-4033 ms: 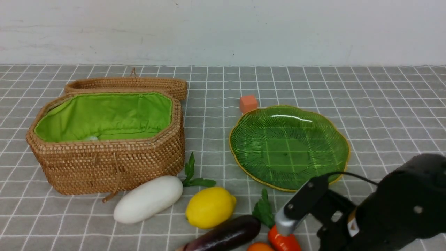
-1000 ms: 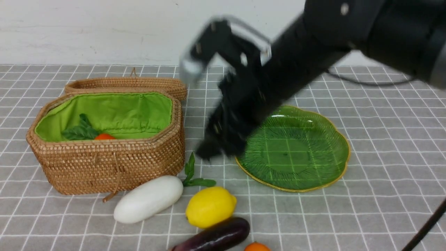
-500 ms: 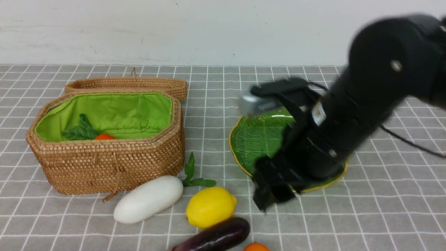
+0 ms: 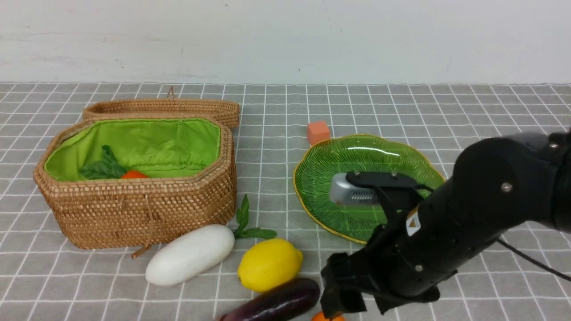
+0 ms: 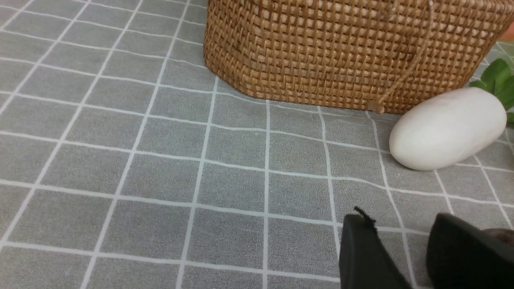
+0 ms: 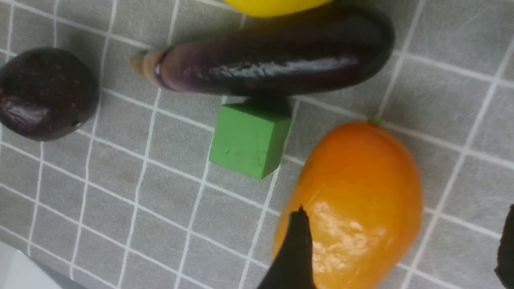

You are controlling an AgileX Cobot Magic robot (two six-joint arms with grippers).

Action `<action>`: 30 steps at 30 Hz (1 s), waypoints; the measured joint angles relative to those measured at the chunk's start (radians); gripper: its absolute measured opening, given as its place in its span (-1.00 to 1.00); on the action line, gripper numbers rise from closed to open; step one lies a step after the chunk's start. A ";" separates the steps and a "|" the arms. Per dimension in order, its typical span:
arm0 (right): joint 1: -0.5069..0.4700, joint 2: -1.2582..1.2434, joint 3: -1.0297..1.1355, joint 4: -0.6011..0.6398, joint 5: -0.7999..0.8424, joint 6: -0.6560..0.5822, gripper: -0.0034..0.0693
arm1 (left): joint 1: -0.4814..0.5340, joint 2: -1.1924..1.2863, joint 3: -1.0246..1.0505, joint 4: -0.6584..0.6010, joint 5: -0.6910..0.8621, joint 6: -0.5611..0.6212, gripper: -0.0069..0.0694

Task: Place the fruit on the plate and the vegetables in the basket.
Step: Use the right arm to grab a mango and put it into the right plate

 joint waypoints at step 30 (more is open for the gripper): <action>0.006 0.182 -0.003 -0.001 0.075 -0.109 0.49 | 0.000 0.000 0.000 0.000 0.000 0.000 -0.19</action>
